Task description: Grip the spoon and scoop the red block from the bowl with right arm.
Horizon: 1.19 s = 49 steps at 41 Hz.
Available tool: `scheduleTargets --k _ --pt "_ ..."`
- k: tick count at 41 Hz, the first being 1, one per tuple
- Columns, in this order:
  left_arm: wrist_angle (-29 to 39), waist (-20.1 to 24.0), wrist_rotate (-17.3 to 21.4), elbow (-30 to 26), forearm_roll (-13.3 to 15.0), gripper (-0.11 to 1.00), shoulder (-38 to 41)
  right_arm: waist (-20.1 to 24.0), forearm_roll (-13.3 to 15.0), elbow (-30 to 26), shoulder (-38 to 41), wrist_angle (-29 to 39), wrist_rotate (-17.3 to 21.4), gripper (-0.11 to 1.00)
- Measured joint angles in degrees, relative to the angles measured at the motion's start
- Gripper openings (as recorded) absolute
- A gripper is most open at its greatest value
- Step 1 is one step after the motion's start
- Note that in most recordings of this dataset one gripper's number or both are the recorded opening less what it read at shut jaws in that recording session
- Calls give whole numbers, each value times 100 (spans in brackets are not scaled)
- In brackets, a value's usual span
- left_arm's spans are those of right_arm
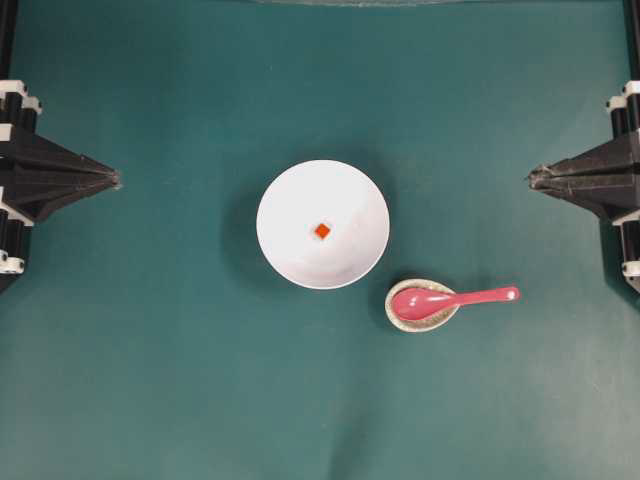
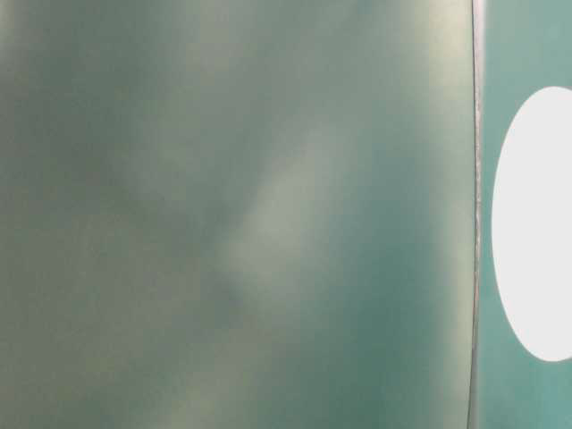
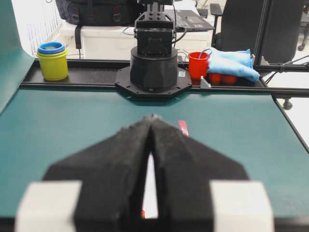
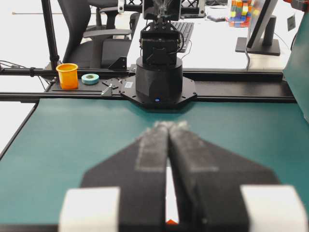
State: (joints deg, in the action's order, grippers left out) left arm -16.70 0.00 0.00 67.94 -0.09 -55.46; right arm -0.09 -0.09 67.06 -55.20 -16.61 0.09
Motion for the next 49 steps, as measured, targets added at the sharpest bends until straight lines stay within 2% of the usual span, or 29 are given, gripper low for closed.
scheduleTargets --k 1,2,4,8,18,42,45,49 --pt "0 0 0 9 0 0 0 0 0 0 0 0 0 0" --pt "299 0 18 -44 -9 5 -44 0 -9 9 0 18 -9 0" --pt "642 0 18 -105 -26 0 -123 0 0 -9 9 97 -35 0" --pt "1160 0 18 -176 -26 0 -325 0 0 -35 9 290 -35 0" --pt "1723 0 18 -246 -35 0 -668 0 0 -88 0 457 -35 0" --pt "1890 0 -53 -255 -35 0 -686 0 -9 -158 9 466 0 1" --pt "1898 0 -53 -255 -35 0 -686 0 -35 -158 9 475 -9 3" --pt "1890 0 -53 -255 -35 0 -686 0 -97 -158 35 483 0 12"
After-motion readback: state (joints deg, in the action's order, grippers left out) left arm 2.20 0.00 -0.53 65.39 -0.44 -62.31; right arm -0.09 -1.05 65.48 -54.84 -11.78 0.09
